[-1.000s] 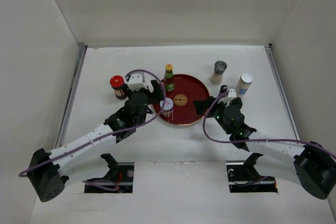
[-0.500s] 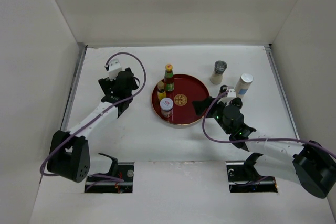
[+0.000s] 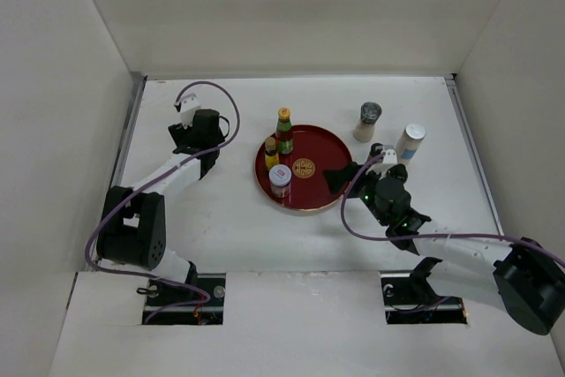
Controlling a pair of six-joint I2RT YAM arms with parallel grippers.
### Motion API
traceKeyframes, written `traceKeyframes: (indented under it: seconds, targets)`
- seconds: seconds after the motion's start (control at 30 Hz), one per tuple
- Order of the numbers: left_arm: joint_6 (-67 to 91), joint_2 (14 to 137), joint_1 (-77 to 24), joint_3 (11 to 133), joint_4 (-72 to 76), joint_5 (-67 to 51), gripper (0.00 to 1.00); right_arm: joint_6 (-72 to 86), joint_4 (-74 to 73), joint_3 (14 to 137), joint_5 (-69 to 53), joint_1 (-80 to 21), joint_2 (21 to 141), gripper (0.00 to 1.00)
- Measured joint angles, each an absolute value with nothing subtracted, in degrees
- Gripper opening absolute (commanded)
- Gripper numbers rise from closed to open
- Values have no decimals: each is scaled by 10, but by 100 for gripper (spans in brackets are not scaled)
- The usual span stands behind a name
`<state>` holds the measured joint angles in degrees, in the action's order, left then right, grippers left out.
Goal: Organize the condiment bottles
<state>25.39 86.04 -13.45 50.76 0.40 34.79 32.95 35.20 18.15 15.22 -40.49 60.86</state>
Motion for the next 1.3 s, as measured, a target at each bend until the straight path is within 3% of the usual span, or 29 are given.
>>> traceKeyframes:
  seconds: [0.1,0.2,0.43,0.6,0.73,0.97,1.3]
  targets:
    - [252,866,-135,510,13,341,40,329,352,182,152,-405,607,85]
    - [252,864,-135,510,13,338,31,329,352,182,152,-405,606,85]
    - [246,735,-170,467,-40,345,28,330,352,181,152,-405,598,85]
    - [217,573,-272,491,-75,379,28,330,352,178,152,-405,588,85]
    - [200,536,-365,563,-79,404,28,330,352,177,154,-404,587,85]
    - [186,642,-510,639,-19,417,28,332,352,159,186,-392,560,85]
    - [171,918,-550,670,37,365,28,356,341,146,218,-348,528,85]
